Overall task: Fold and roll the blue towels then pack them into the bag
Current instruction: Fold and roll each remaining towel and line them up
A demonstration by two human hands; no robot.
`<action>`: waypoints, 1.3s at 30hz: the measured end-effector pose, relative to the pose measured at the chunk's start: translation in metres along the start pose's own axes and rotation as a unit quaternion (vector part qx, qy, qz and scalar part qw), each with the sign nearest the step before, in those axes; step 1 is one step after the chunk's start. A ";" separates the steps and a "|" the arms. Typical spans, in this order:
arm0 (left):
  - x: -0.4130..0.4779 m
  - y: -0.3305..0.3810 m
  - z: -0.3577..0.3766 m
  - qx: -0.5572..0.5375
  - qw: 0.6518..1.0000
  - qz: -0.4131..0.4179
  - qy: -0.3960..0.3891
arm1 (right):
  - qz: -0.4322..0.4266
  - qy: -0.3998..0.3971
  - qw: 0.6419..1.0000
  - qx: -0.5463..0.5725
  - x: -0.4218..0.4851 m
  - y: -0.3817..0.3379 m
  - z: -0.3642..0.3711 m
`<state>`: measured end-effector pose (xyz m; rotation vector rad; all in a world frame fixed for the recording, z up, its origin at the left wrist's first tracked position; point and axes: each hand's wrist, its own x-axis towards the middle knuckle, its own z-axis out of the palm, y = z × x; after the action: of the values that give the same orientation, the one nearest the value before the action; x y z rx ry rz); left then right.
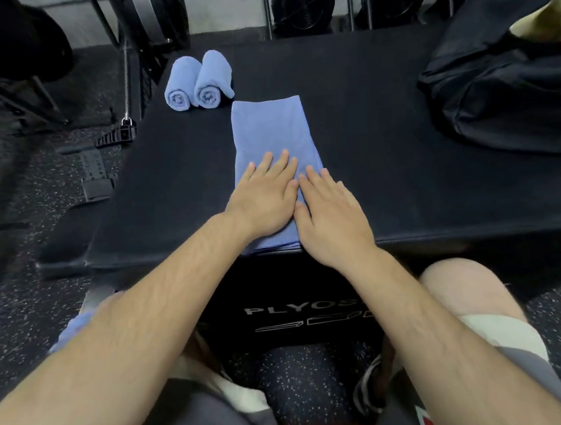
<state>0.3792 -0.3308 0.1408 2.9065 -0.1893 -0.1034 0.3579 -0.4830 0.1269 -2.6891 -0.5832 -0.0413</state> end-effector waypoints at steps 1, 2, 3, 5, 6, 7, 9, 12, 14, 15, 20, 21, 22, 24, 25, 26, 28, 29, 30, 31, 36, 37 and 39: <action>-0.009 0.001 0.002 -0.002 1.000 -0.002 0.002 | -0.005 -0.001 1.000 -0.002 -0.001 0.001 0.000; -0.018 0.002 0.004 -0.003 1.000 -0.004 0.007 | -0.013 -0.003 1.000 -0.001 -0.002 0.002 0.000; -0.026 0.003 0.006 -0.002 1.000 -0.003 0.013 | -0.028 -0.005 1.000 0.001 -0.004 0.003 -0.001; -0.046 0.002 0.010 -0.001 1.000 0.008 0.028 | -0.077 -0.010 0.997 0.001 -0.011 0.009 -0.003; -0.056 0.001 0.013 -0.002 0.999 0.016 0.038 | -0.102 -0.013 0.995 -0.004 -0.015 0.012 -0.004; -0.066 0.000 0.017 -0.001 0.998 0.024 0.051 | -0.123 -0.013 0.992 -0.014 -0.021 0.016 -0.004; -0.085 -0.005 0.024 0.008 0.996 0.039 0.085 | -0.152 -0.013 0.988 -0.036 -0.029 0.021 -0.004; -0.103 -0.019 0.030 0.025 0.990 0.080 0.113 | -0.176 -0.016 0.984 -0.036 -0.037 0.027 -0.003; -0.108 -0.027 0.029 0.038 0.987 0.116 0.106 | -0.192 -0.009 0.981 -0.025 -0.039 0.032 -0.004; -0.110 -0.030 0.028 0.032 0.985 0.134 0.106 | -0.199 -0.001 0.980 -0.014 -0.040 0.035 -0.005; -0.120 -0.038 0.027 -0.042 0.958 0.178 0.219 | -0.213 0.064 0.974 0.053 -0.049 0.045 -0.006; -0.123 -0.039 0.026 -0.043 0.953 0.176 0.241 | -0.213 0.077 0.972 0.062 -0.050 0.047 -0.008; -0.125 -0.040 0.026 -0.045 0.950 0.173 0.258 | -0.214 0.089 0.970 0.067 -0.051 0.048 -0.009; -0.127 -0.043 0.025 -0.048 0.946 0.172 0.270 | -0.218 0.108 0.968 0.066 -0.052 0.050 -0.012; -0.127 -0.045 0.025 -0.049 0.946 0.172 0.270 | -0.219 0.111 0.967 0.065 -0.053 0.049 -0.013; -0.128 -0.047 0.024 -0.049 0.946 0.173 0.269 | -0.219 0.111 0.967 0.064 -0.053 0.049 -0.014; -0.128 -0.049 0.023 -0.047 0.946 0.174 0.270 | -0.218 0.107 0.968 0.067 -0.052 0.048 -0.015; -0.128 -0.049 0.022 -0.050 0.945 0.172 0.273 | -0.216 0.103 0.968 0.071 -0.051 0.047 -0.016; -0.128 -0.049 0.021 -0.055 0.945 0.169 0.275 | -0.215 0.098 0.969 0.076 -0.050 0.047 -0.017; -0.128 -0.049 0.020 -0.063 0.944 0.165 0.278 | -0.212 0.093 0.969 0.083 -0.050 0.047 -0.018; -0.130 -0.044 0.014 -0.111 0.949 0.137 0.260 | -0.155 0.074 0.977 0.125 -0.053 0.041 -0.027; -0.130 -0.042 0.012 -0.122 0.950 0.128 0.257 | -0.151 0.073 0.978 0.122 -0.053 0.040 -0.028; -0.129 -0.039 0.010 -0.131 0.950 0.120 0.256 | -0.149 0.082 0.978 0.119 -0.052 0.038 -0.027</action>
<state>0.2552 -0.2781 0.1298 2.5167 -0.3977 0.6105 0.3270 -0.5451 0.1322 -2.3215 -0.8730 -0.2541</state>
